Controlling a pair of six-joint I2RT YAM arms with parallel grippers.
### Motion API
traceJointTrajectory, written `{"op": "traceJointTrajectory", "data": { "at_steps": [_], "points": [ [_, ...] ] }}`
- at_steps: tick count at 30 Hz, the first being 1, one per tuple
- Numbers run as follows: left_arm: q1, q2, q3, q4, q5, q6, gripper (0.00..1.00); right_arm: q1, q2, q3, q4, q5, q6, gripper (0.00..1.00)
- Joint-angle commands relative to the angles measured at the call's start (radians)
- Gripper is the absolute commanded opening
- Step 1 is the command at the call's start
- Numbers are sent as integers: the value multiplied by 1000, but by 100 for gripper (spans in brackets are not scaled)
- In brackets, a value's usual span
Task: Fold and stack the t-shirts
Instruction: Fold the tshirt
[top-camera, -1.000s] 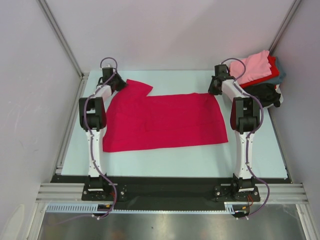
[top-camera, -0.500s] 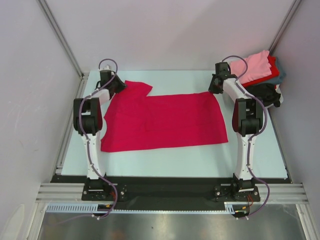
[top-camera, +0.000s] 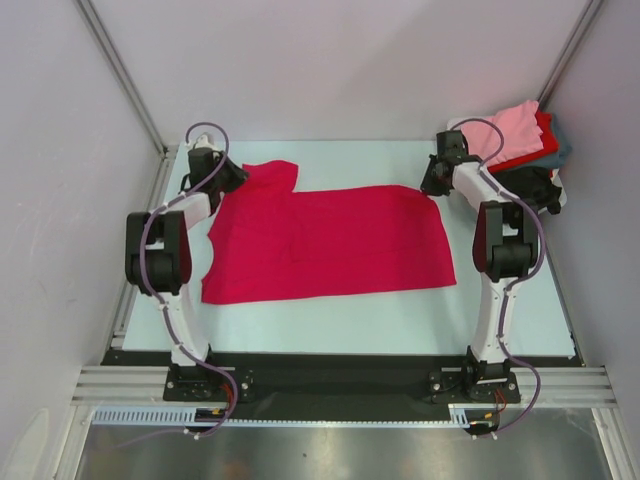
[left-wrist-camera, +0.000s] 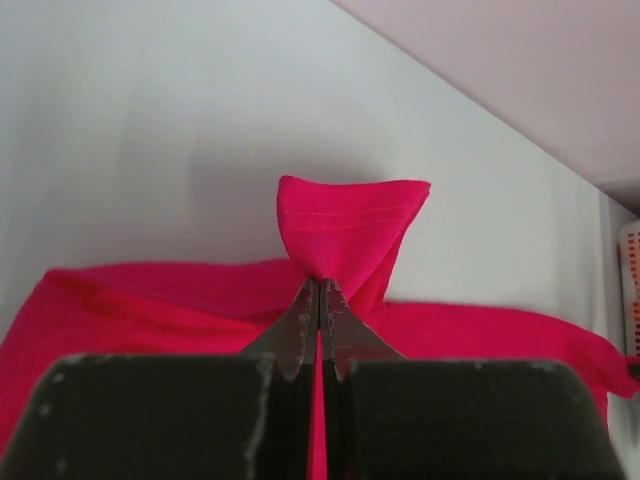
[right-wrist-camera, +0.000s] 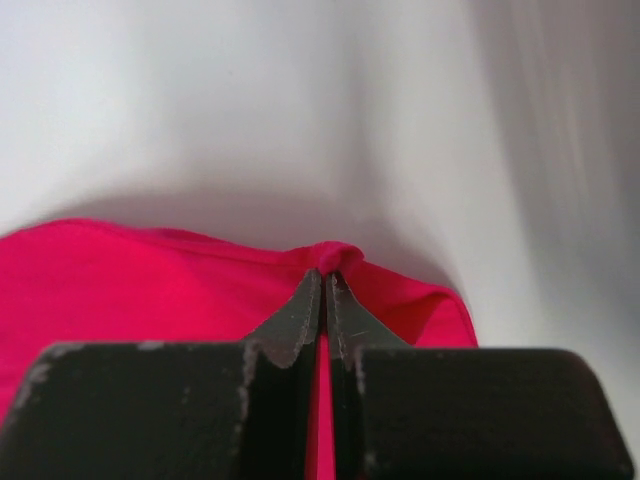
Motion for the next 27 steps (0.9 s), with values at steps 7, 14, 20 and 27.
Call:
{"op": "traceJointTrajectory", "data": {
  "at_steps": [7,14,20,27],
  "points": [
    [-6,-237,-225,147,-3,-2,0,-28,-143,-80,34,-4,33,1],
    [-6,-395,-376,153,-66,12,0,-40,-204,-172,55,16,58,0],
    [-7,-518,-442,119,-104,36,0,-48,-243,-230,82,19,74,0],
    [-7,-633,-525,115,-147,59,0,-48,-276,-293,115,19,93,0]
  ]
}}
